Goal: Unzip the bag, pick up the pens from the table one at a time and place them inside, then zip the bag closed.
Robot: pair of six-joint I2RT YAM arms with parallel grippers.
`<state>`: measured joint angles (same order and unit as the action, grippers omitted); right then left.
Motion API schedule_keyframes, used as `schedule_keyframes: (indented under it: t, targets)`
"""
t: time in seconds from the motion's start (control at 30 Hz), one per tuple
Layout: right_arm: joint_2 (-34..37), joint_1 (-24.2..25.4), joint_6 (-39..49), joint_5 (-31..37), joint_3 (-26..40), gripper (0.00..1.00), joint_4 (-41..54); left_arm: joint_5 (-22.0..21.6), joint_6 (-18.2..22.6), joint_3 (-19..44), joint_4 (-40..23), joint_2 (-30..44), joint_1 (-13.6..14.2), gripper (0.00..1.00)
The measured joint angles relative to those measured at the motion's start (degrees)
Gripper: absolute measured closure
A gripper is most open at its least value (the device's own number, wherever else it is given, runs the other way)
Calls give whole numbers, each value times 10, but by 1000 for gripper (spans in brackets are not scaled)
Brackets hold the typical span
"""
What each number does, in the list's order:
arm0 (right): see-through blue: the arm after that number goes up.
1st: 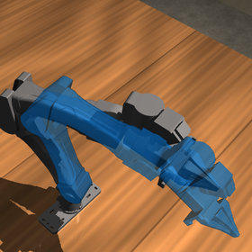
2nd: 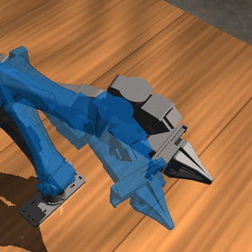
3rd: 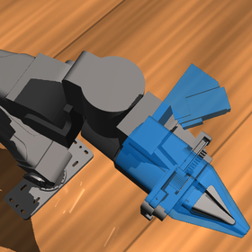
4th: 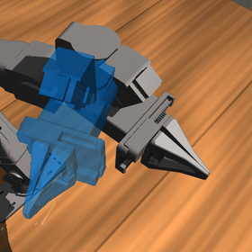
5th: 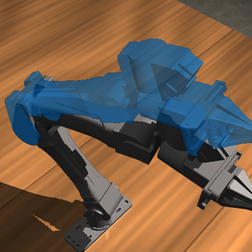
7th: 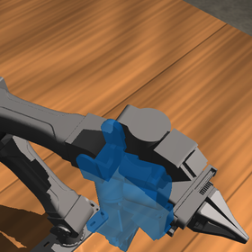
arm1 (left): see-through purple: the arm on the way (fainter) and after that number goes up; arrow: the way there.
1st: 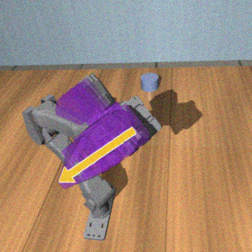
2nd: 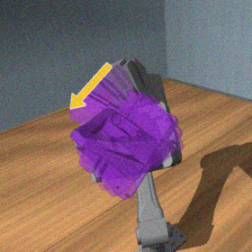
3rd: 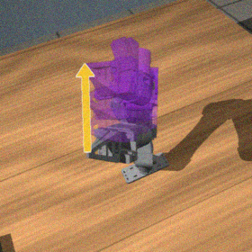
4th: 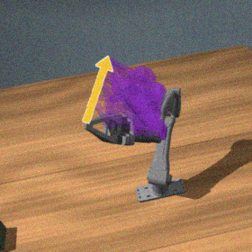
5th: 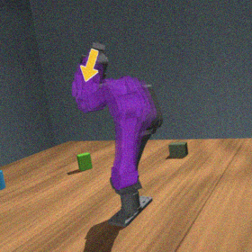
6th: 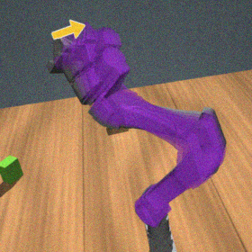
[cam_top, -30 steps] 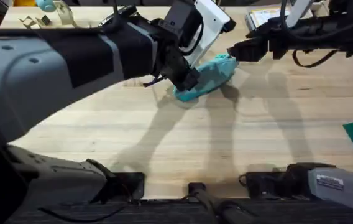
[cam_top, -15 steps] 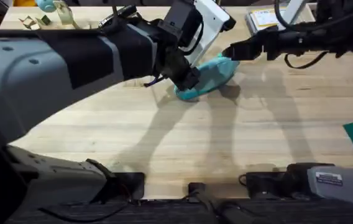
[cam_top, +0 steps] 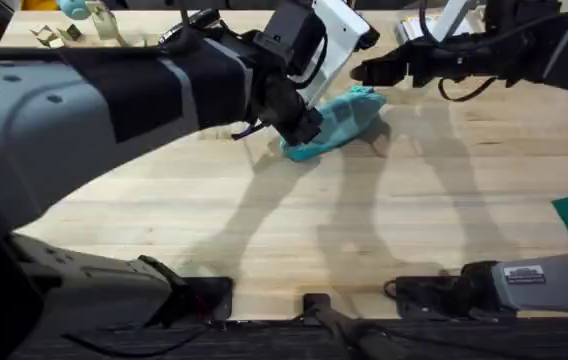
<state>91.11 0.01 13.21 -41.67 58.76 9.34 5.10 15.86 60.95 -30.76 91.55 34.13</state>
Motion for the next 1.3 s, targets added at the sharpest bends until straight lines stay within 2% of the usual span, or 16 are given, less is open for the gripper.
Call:
schedule_keyframes:
  t: [0.13, 0.37, 0.8, 1.07, 1.3]
  targets:
    - [17, -1, 0, -2, 0, 52, -7, 0, 0, 0, 0, 0, 0, 958]
    - [62, -36, -13, -2, 0, 103, -1, 0, 0, 0, 0, 0, 0, 958]
    - [66, -36, -14, 5, 4, 206, 37, 2, 0, 0, 0, 0, 0, 958]
    - [66, -36, -14, 27, 5, 355, 42, 4, 0, 0, -1, 0, 0, 959]
    - [66, -36, -14, 52, 5, 612, 38, 4, 0, 0, -1, 0, 0, 958]
